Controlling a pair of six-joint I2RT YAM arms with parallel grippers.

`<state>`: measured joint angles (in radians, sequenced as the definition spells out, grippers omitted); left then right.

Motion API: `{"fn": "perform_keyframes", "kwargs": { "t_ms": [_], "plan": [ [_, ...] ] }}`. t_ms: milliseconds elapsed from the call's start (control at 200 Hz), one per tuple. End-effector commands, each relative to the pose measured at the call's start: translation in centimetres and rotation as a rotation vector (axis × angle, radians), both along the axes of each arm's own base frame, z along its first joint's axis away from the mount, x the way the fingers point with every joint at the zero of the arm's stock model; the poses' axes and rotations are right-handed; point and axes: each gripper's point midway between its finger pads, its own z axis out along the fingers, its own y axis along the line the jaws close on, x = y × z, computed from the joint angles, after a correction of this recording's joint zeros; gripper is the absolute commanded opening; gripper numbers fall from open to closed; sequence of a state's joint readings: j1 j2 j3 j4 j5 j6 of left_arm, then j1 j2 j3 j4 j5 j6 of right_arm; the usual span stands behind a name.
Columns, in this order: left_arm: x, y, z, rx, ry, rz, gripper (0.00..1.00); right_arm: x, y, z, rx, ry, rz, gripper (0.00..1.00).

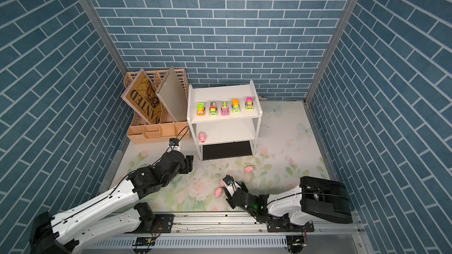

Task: Organize plastic toys on shelves
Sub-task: Pick up the plastic toy at the center of the board, then place the plastic toy on the shelf.

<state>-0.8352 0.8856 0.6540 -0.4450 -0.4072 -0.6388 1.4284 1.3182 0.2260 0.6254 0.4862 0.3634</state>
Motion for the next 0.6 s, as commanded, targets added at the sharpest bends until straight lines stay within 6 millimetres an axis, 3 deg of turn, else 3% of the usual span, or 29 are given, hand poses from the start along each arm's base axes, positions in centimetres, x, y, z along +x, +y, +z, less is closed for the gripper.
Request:
{"fn": "perform_keyframes", "kwargs": {
  "t_ms": [0, 145, 385, 595],
  "plan": [
    [-0.1, 1.1, 1.8, 0.026, -0.028, 0.017, 0.71, 1.4, -0.2, 2.4, 0.012, -0.003, -0.111, 0.30],
    [0.0, 1.5, 3.9, 0.037, -0.070, 0.011, 0.71, 3.4, 1.3, 7.2, 0.066, -0.041, -0.193, 0.31],
    [1.0, 3.2, 5.8, 0.162, -0.147, 0.062, 0.71, 9.1, 5.1, 13.9, 0.154, -0.053, -0.266, 0.32],
    [0.8, 2.5, 5.3, 0.115, -0.150, 0.031, 0.72, 13.4, 6.0, 14.2, 0.090, -0.069, -0.367, 0.31]
  ]
}}
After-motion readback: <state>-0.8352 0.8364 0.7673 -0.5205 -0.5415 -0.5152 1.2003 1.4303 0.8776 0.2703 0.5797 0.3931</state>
